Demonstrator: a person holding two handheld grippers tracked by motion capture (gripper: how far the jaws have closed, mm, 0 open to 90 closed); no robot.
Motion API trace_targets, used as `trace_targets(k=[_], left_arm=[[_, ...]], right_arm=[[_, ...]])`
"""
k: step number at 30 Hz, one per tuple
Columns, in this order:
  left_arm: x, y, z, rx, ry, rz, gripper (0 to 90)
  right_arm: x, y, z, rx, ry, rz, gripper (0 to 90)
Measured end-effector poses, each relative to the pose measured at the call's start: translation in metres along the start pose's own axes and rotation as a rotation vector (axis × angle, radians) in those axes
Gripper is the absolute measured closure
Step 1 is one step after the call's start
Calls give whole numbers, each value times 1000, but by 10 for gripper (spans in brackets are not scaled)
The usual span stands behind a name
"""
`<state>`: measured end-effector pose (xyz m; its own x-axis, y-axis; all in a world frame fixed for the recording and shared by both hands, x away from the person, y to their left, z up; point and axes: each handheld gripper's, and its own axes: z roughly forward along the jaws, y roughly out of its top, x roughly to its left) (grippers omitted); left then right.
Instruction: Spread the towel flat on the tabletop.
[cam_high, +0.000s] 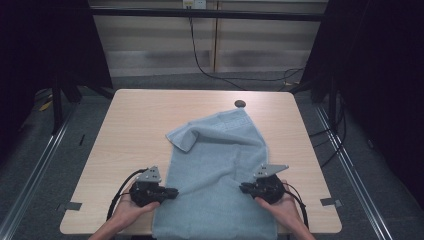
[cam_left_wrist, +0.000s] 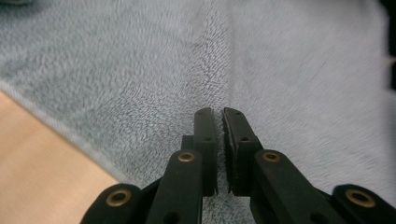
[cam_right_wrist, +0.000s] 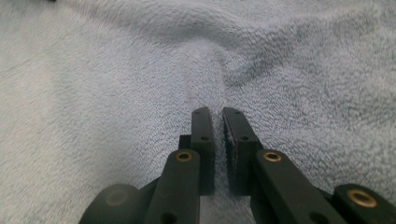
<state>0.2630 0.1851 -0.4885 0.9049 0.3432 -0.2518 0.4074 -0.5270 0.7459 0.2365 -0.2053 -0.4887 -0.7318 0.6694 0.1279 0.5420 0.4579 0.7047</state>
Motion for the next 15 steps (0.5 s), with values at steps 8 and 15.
trace_targets(k=[8,15], left_arm=[[-38,-18,-13,-2,-143,3,785],[-2,10,-1,-59,16,-37,638]], right_arm=[[41,-29,-28,-25,112,28,794],[17,-10,-36,-118,70,67,652]])
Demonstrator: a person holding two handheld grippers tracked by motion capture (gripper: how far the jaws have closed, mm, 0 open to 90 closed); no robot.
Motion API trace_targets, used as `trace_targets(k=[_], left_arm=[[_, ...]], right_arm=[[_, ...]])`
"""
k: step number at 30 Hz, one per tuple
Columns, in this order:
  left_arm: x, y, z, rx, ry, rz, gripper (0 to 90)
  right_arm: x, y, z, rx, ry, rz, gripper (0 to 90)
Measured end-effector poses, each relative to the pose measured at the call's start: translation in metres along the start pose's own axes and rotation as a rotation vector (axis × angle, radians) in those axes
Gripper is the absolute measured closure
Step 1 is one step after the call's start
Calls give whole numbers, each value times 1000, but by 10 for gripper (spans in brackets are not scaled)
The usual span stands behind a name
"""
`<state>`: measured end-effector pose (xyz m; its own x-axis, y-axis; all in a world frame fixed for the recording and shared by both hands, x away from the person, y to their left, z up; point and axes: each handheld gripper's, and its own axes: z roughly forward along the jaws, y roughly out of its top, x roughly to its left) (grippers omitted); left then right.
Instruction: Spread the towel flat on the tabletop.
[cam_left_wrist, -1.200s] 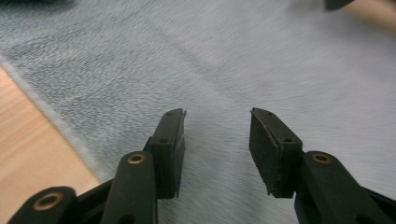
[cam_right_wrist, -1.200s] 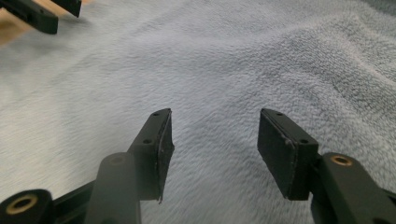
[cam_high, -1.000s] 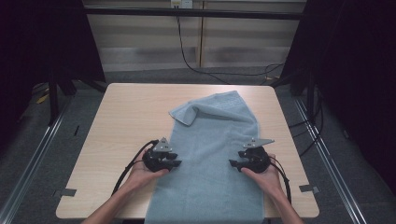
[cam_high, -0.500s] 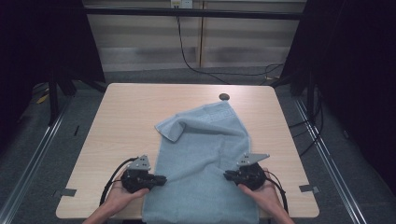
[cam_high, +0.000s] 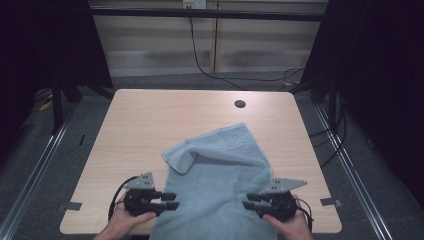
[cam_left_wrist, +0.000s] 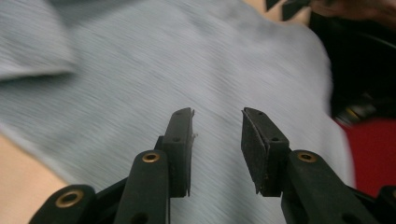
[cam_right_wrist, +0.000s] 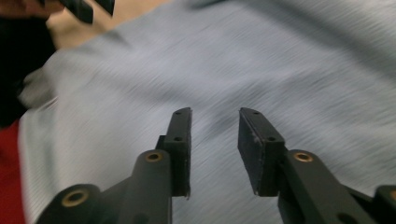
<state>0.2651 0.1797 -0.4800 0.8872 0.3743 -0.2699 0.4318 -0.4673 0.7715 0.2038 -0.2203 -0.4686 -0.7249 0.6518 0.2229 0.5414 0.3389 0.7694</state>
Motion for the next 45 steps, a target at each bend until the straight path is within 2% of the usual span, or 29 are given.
trace_targets(k=[1,2,3,4,5,7,8,9,10,12,14,15,17,18,19,20,21,23,25,28,31,32,34,36,37,40,42,43,45], left_arm=[[8,5,7,14,28,2,639],[12,7,12,15,45,-2,638],[18,12,17,19,86,6,633],[22,14,21,23,95,2,628],[27,17,26,30,96,-5,624],[35,24,35,27,130,-25,596],[39,28,39,24,132,-44,587],[42,31,42,19,152,-40,569],[42,32,44,19,186,-27,561],[46,32,46,7,201,-50,521],[50,31,46,7,245,-51,502],[54,31,46,3,247,-67,502],[60,31,47,-10,253,-74,507],[63,33,49,3,251,-79,534],[66,37,50,12,269,-57,580],[67,39,50,-9,268,-51,672],[71,43,51,-1,258,-61,764],[75,47,53,-2,270,-44,847],[80,52,54,-25,273,-53,870],[93,62,49,-76,307,-84,877],[107,74,38,-124,355,-105,876],[112,77,34,-149,384,-126,875],[119,80,30,-163,411,-137,853],[121,77,26,-195,400,-170,780],[120,75,25,-194,395,-167,766],[110,65,25,-164,356,-125,720],[100,58,28,-141,298,-90,699],[95,55,31,-119,285,-59,678],[85,49,41,-50,209,3,649]], right_arm=[[-8,6,3,-13,-15,-3,639],[-19,12,8,-8,-53,-14,617],[-27,16,13,-3,-65,-10,611],[-38,21,21,5,-73,5,609],[-44,23,25,11,-86,6,606],[-58,29,40,45,-119,-2,610],[-61,30,44,51,-124,4,609],[-65,31,48,55,-129,13,608],[-66,31,52,69,-139,9,604],[-66,30,55,85,-158,-6,591],[-66,26,56,102,-169,-17,580],[-66,24,56,119,-179,-16,577],[-66,21,55,107,-170,-7,575],[-66,21,55,107,-166,-11,575],[-65,21,56,110,-168,-8,572],[-64,21,56,111,-169,-12,567],[-65,21,56,106,-162,-17,567],[-65,21,56,106,-159,-8,566],[-65,21,56,110,-160,-8,565],[-65,21,55,110,-157,-7,566],[-64,20,55,109,-148,-3,566],[-64,20,55,108,-147,-4,566],[-64,20,55,109,-143,-4,566],[-63,19,54,114,-144,-7,566],[-63,19,53,113,-139,-4,566],[-61,18,52,119,-134,-7,565],[-60,17,51,120,-128,-10,572],[-59,17,51,124,-124,-14,580],[-54,18,52,136,-148,-55,656]])
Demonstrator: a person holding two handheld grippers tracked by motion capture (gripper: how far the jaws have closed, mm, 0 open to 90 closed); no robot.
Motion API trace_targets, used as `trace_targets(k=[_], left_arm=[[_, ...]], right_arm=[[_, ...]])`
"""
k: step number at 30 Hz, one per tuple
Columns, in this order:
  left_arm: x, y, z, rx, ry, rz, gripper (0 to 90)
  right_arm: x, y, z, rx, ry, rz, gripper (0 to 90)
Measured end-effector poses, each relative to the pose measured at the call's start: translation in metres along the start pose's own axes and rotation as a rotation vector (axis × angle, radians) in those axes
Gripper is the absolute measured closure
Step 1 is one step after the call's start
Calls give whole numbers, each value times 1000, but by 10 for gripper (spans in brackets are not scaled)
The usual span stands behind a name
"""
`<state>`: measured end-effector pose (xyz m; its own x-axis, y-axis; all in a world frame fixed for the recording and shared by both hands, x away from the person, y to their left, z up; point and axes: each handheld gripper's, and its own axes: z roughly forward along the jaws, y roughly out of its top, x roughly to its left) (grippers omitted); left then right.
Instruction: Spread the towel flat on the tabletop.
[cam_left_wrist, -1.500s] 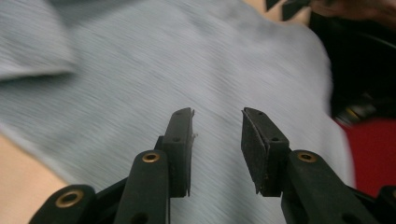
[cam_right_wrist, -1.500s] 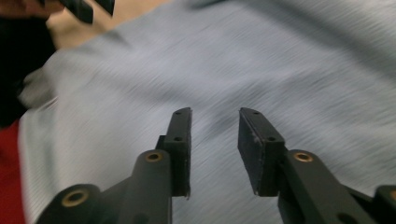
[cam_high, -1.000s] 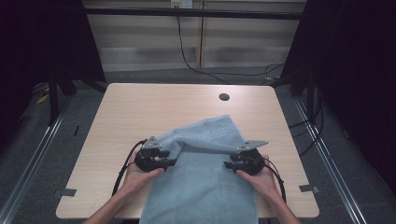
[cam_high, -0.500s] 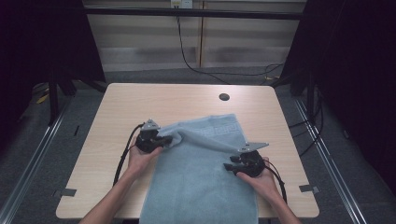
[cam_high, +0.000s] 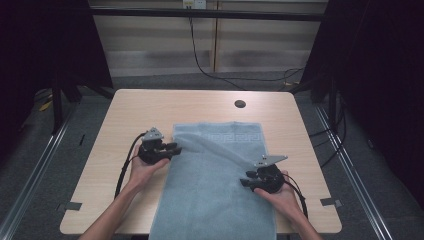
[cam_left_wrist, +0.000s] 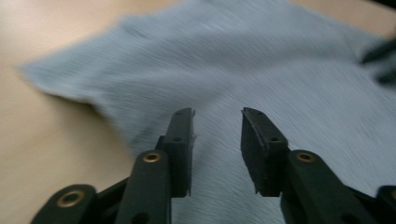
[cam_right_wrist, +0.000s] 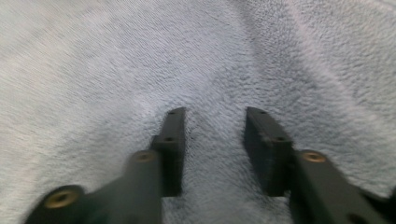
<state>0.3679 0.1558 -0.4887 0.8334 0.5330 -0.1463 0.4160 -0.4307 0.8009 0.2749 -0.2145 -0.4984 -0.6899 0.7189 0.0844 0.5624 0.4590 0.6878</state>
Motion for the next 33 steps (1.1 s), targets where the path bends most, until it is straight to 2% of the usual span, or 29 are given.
trace_targets(k=[2,3,5,6,7,9,10,13,15,18,21,24,26,29,33], left_arm=[[-6,-4,6,45,0,36,605],[-8,-7,11,68,-20,46,591],[-11,-11,16,106,0,76,584],[-14,-12,15,106,2,94,587],[-14,-12,15,107,-1,98,644],[-19,-13,12,131,-4,132,794],[-22,-14,10,135,-6,134,819],[-25,-22,1,124,-28,107,842],[-26,-27,-7,128,-38,104,842],[-29,-38,-18,111,-75,72,840],[-34,-48,-27,93,-86,29,838],[-41,-53,-32,92,-95,2,837],[-48,-57,-36,95,-105,-4,838],[-60,-62,-44,113,-115,0,836],[-75,-71,-55,129,-144,10,827]], right_arm=[[0,0,1,-3,-10,-8,741],[0,0,1,-6,-12,-1,773],[0,-1,1,-12,-13,-7,817],[2,0,2,-13,-18,-10,829],[4,0,2,-8,-26,-22,836],[6,0,1,-6,-24,-19,837],[6,0,2,-8,-18,-21,837],[8,-1,2,-12,3,-25,835],[11,-2,1,-13,24,-25,835],[19,-4,-1,-3,38,-29,836],[29,-7,-3,-1,44,-44,836],[35,-14,-7,-17,78,-32,836],[43,-18,-12,-8,63,-54,836],[54,-25,-18,-6,94,-54,834],[67,-36,-27,5,172,-44,830]])
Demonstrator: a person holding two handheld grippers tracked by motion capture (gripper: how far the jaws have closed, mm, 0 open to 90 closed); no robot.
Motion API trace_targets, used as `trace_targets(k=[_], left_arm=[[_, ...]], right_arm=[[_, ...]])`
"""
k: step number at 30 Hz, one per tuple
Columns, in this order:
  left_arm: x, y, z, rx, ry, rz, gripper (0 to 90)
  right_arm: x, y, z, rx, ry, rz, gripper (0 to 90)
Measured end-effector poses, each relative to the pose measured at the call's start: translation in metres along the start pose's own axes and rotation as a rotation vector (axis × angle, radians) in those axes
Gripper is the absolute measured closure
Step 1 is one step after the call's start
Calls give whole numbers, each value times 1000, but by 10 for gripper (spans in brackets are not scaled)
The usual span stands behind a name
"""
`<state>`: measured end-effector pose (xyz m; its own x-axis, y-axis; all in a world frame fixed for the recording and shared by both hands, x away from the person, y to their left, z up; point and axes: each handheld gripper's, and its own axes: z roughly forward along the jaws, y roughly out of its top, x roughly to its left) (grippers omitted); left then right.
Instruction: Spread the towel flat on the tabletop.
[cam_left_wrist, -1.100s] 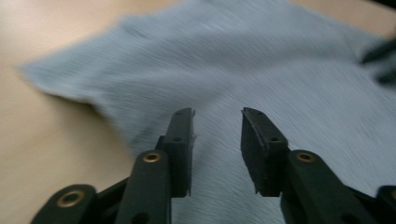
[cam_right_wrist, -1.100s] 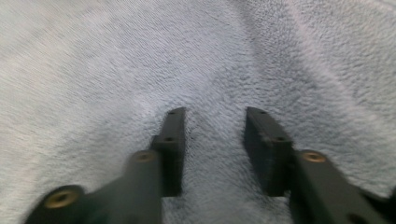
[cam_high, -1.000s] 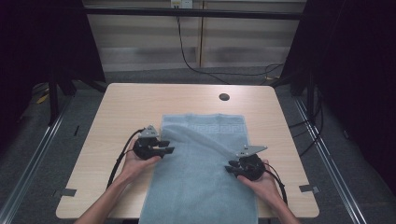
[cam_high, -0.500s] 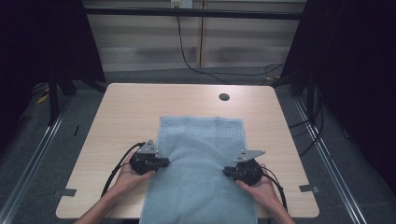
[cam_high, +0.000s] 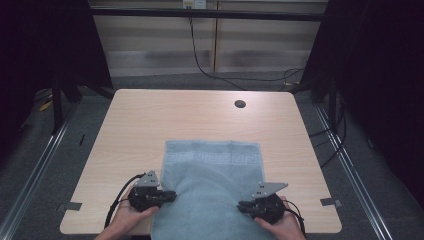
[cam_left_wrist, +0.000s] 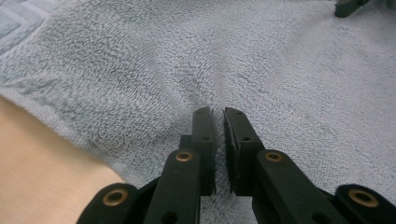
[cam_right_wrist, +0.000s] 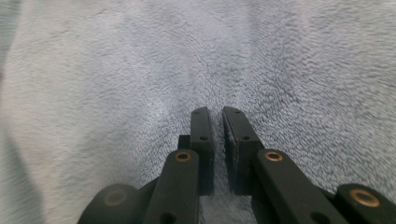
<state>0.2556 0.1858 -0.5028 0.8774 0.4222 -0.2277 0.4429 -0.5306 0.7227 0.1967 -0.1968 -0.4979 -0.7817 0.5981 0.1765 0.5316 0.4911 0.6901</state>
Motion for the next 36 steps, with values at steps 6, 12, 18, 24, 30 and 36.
trace_targets(k=[6,12,18,24,30,36], left_arm=[[-16,-12,-13,19,-46,7,755],[-2,11,-20,-90,-30,-6,695],[34,33,-4,-98,62,-51,678],[49,24,12,-38,74,-55,682],[50,21,11,-50,76,-55,707],[51,20,11,-55,71,-65,713]], right_arm=[[16,-7,-5,11,65,-16,743],[-5,8,-13,-76,44,23,686],[-60,34,-11,-105,-75,76,652],[-114,56,5,-121,-175,142,602],[-148,70,26,-96,-269,169,520],[-152,68,37,-54,-316,148,463]])
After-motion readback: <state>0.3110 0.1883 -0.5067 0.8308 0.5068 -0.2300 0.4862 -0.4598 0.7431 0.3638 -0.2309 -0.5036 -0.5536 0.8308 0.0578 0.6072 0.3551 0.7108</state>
